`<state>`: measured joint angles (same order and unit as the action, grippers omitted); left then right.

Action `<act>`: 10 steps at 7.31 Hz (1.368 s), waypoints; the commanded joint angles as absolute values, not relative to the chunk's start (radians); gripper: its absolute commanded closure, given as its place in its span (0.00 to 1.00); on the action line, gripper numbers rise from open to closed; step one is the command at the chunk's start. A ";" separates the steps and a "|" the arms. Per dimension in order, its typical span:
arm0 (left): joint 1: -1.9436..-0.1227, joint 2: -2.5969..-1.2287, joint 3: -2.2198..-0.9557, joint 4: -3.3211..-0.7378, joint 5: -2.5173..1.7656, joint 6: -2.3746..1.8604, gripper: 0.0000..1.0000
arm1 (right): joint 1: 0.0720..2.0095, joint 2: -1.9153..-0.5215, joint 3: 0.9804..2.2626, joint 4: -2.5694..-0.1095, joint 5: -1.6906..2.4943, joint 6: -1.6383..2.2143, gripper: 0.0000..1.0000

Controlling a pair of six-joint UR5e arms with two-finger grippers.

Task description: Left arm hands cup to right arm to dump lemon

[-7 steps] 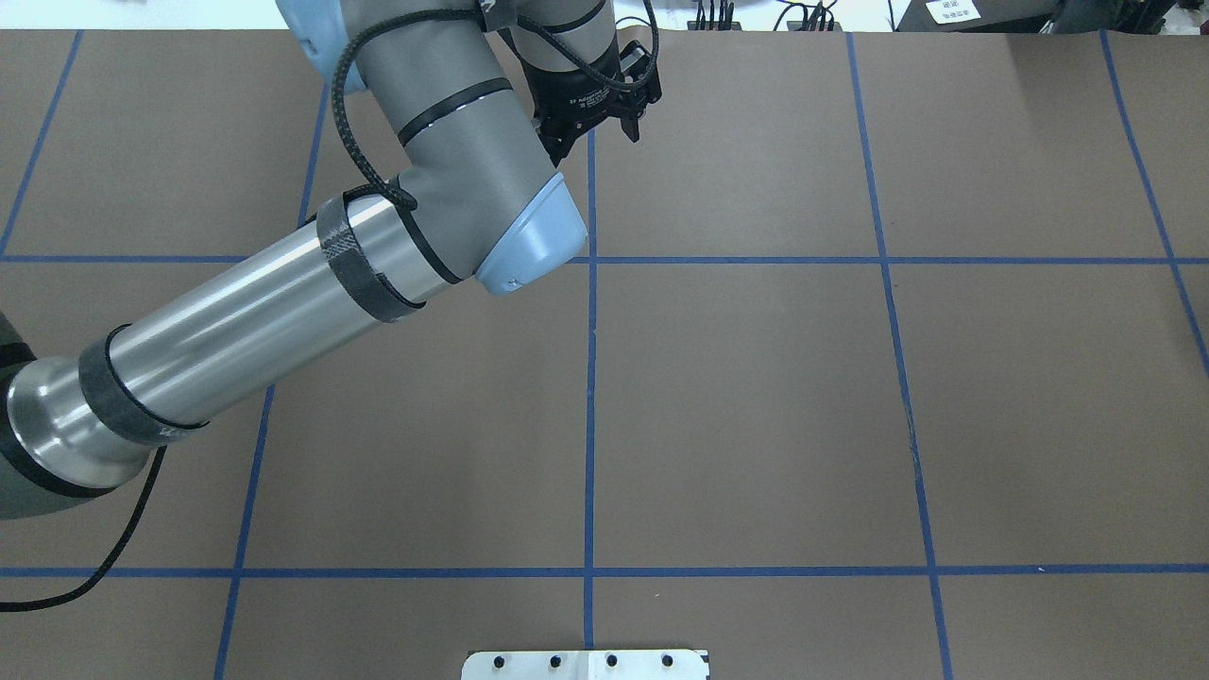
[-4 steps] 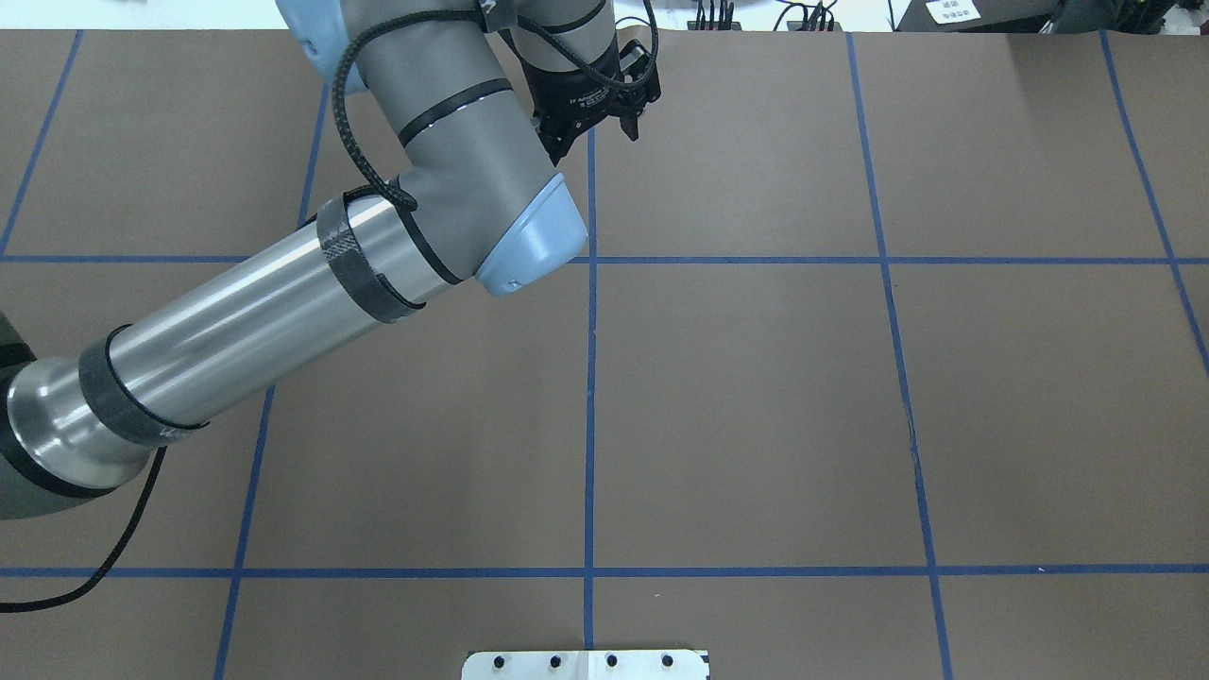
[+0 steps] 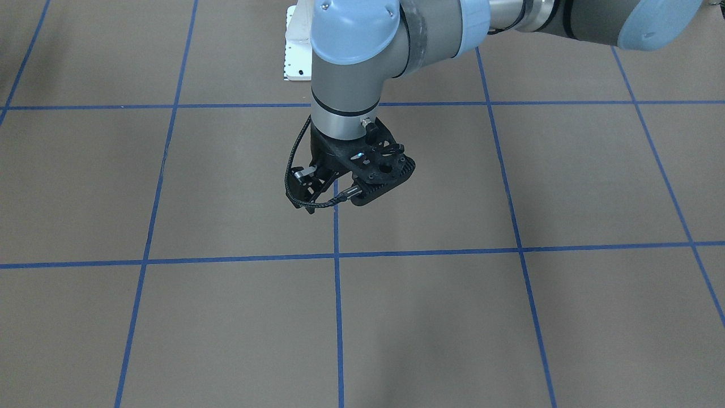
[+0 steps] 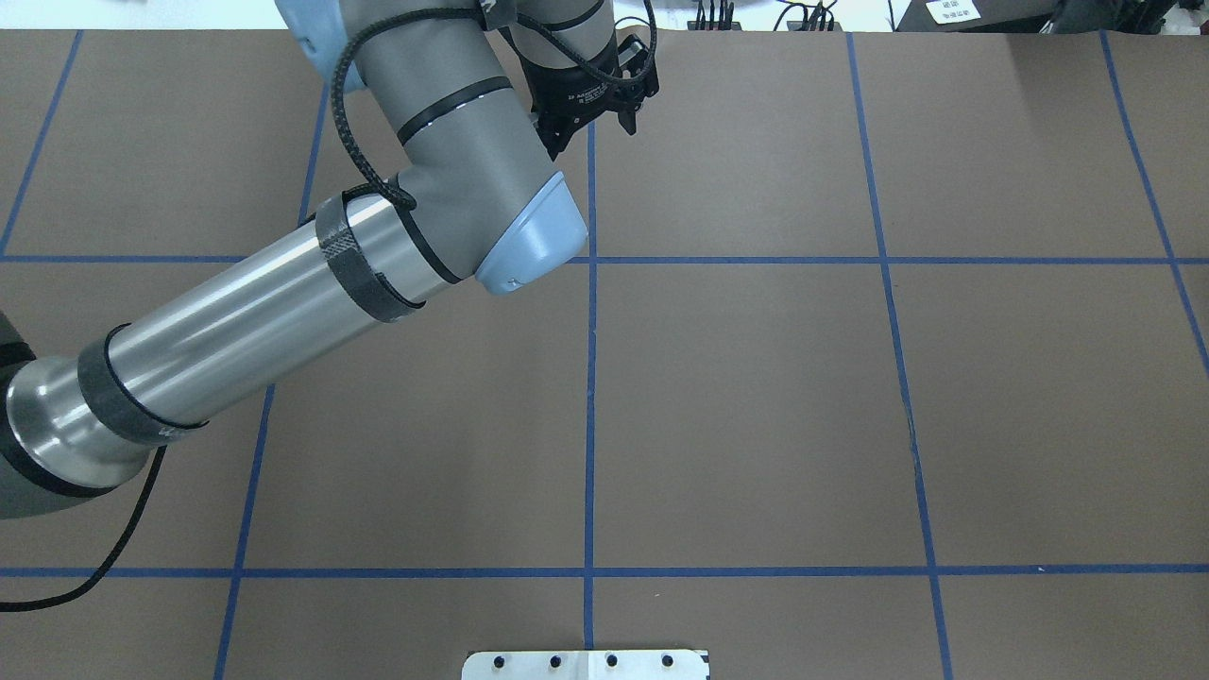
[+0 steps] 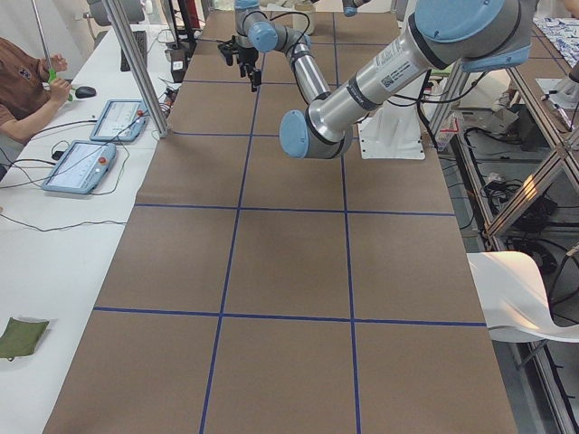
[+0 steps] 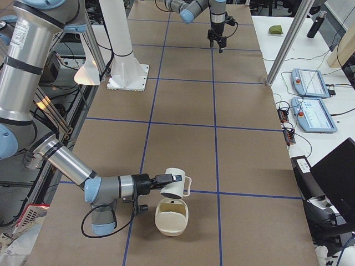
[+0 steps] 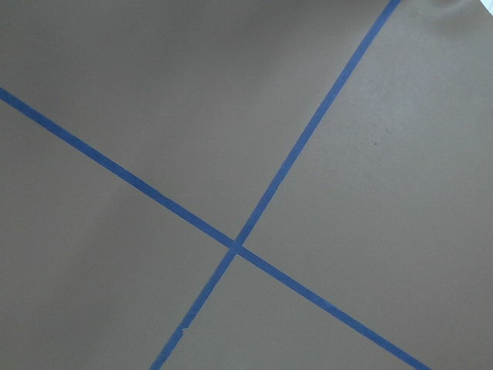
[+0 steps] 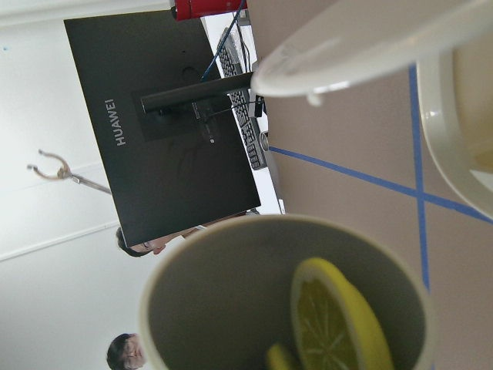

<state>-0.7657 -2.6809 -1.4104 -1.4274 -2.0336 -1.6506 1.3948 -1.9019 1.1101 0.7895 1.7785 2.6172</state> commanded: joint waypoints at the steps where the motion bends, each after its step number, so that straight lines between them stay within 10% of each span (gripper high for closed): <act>1: -0.784 -2.683 -1.419 -1.427 -2.026 -1.651 0.00 | 1.414 -1.867 1.042 0.839 1.751 2.768 0.80; 10: -0.801 -2.701 -1.465 -1.390 -2.017 -1.652 0.00 | 1.419 -1.862 1.025 0.946 1.709 3.225 0.76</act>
